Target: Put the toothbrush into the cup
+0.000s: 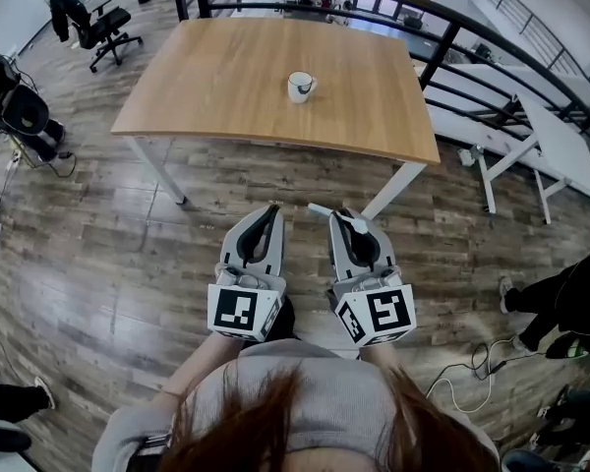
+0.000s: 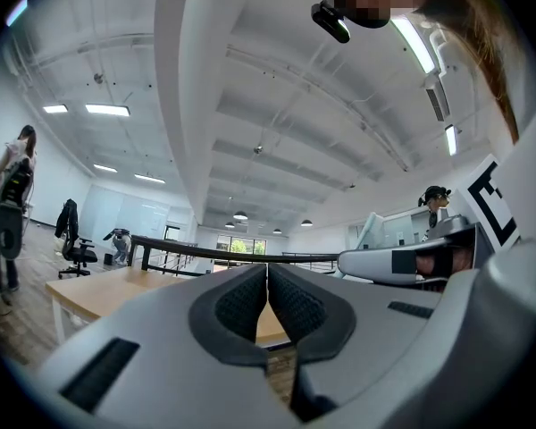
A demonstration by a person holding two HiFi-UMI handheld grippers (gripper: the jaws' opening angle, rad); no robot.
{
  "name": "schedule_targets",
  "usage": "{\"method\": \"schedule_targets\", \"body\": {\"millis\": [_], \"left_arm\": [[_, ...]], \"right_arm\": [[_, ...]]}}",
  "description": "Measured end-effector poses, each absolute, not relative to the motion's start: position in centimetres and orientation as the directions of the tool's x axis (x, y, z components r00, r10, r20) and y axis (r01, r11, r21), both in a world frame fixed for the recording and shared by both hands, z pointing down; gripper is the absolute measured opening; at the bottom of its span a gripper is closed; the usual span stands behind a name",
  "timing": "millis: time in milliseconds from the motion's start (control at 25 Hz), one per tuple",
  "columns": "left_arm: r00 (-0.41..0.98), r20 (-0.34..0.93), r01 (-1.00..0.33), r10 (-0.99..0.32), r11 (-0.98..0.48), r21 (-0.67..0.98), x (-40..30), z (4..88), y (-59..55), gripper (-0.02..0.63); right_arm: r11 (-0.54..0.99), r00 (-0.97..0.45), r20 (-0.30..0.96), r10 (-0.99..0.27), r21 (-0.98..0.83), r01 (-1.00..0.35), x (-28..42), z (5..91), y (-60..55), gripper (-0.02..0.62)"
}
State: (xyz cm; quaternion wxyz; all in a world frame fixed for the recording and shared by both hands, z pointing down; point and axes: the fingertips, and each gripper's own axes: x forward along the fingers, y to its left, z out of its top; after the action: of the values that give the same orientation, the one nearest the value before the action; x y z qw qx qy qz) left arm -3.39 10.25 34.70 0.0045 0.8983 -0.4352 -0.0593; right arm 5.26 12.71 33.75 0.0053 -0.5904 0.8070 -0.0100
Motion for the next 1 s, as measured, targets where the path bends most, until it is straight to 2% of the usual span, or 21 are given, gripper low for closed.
{"method": "schedule_targets", "body": {"millis": [1000], "left_arm": [[0.678, -0.098, -0.725, -0.728, -0.685, 0.07, -1.3, 33.5, -12.9, 0.008]], "right_arm": [[0.243, -0.243, -0.007, -0.97, -0.019, -0.97, 6.1, 32.1, -9.5, 0.057]]}}
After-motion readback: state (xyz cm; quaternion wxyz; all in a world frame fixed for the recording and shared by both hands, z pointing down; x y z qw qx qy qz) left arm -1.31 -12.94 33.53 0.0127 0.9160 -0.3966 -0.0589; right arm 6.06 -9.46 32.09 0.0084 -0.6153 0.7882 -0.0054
